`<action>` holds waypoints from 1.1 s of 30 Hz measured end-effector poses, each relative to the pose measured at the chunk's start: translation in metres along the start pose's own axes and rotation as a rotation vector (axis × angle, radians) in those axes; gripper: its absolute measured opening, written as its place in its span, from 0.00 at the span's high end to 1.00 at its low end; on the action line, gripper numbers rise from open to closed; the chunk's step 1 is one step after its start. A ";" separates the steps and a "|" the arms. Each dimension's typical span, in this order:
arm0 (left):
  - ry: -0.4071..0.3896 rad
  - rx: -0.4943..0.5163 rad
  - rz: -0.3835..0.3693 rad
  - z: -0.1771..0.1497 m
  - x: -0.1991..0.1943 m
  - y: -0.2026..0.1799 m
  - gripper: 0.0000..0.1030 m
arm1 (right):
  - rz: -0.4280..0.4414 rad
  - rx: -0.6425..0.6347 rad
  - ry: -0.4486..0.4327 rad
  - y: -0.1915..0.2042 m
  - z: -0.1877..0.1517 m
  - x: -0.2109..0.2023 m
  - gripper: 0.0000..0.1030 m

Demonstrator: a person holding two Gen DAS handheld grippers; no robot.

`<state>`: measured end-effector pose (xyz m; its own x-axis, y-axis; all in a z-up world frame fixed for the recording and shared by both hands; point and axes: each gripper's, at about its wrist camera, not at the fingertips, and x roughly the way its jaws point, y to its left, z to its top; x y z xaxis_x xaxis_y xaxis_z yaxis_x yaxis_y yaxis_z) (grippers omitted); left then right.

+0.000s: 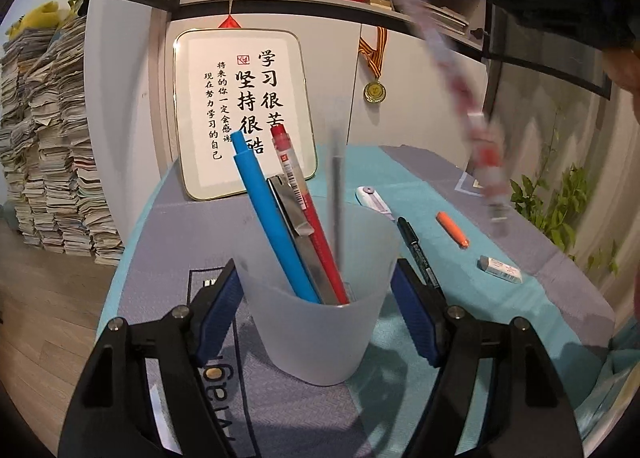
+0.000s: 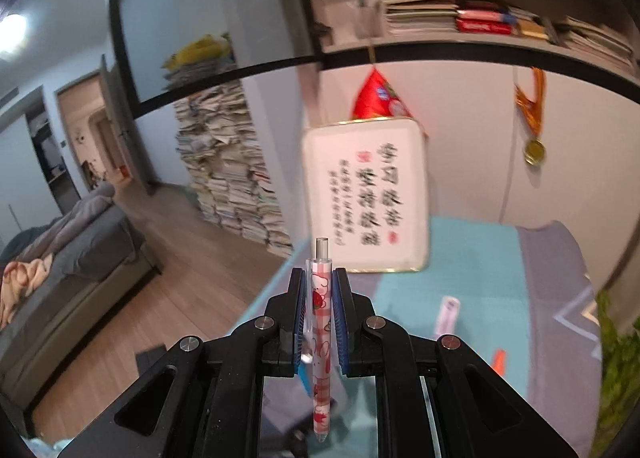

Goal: Organize stationery
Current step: 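Carry the pink patterned pen over the cup and release it inside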

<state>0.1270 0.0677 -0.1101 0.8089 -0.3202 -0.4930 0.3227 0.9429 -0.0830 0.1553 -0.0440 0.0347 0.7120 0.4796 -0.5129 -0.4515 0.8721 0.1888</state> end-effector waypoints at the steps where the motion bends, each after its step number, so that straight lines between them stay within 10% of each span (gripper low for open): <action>1: 0.001 0.008 0.004 0.001 0.000 -0.002 0.29 | 0.009 -0.008 -0.002 0.006 0.001 0.008 0.87; 33: 0.006 0.067 0.077 -0.001 0.001 -0.011 0.28 | 0.011 0.107 0.217 -0.028 -0.069 0.019 0.86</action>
<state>0.1235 0.0573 -0.1104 0.8298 -0.2459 -0.5010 0.2918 0.9564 0.0138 0.1444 -0.0659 -0.0382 0.5702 0.4669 -0.6759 -0.3903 0.8780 0.2772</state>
